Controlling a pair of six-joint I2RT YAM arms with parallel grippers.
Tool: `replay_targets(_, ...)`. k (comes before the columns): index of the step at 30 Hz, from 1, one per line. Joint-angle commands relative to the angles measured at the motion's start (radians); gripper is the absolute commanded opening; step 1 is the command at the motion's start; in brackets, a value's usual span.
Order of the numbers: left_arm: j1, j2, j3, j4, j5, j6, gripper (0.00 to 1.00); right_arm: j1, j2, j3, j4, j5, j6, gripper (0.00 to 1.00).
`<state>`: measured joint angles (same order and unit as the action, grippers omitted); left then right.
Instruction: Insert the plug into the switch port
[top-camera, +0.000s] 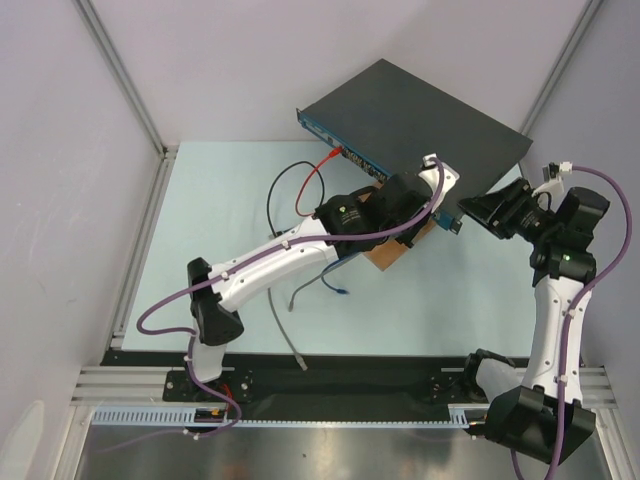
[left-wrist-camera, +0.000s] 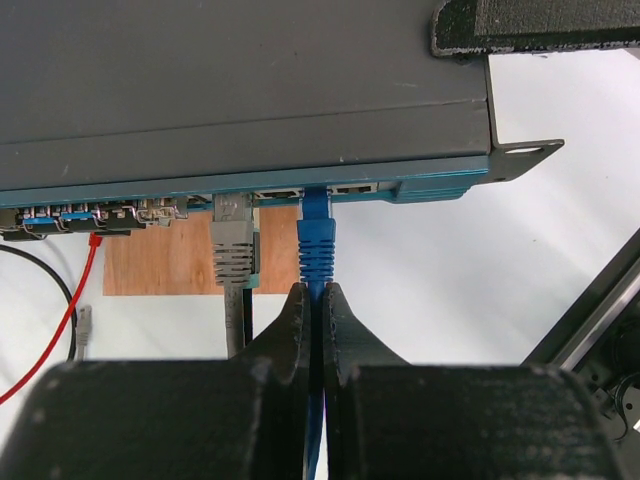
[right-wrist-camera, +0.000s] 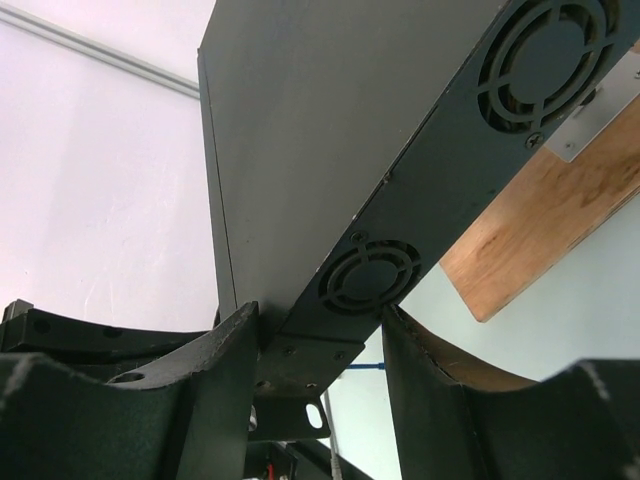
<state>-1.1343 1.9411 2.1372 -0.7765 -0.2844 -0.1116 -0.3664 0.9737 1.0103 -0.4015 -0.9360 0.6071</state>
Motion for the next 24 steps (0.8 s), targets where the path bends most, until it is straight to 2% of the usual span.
replay_targets(1, 0.015, 0.024, 0.069, 0.157, 0.002, 0.018, 0.00, 0.092, 0.016, -0.029, 0.056, -0.061, -0.015, 0.25)
replay_targets(5, 0.016, 0.045, 0.090, 0.172, -0.006, 0.020, 0.00, 0.107, 0.013, -0.039, 0.061, -0.060, -0.010, 0.20)
replay_targets(10, 0.027, 0.071, 0.125, 0.210, -0.006, 0.020, 0.00, 0.126, 0.005, -0.059, 0.072, -0.053, 0.005, 0.04)
replay_targets(12, 0.031, 0.081, 0.124, 0.233, -0.002, 0.023, 0.00, 0.130, 0.005, -0.065, 0.070, -0.053, 0.003, 0.01)
replay_targets(24, 0.070, 0.125, 0.162, 0.281, 0.017, 0.038, 0.00, 0.144, 0.006, -0.075, 0.073, -0.061, 0.002, 0.00)
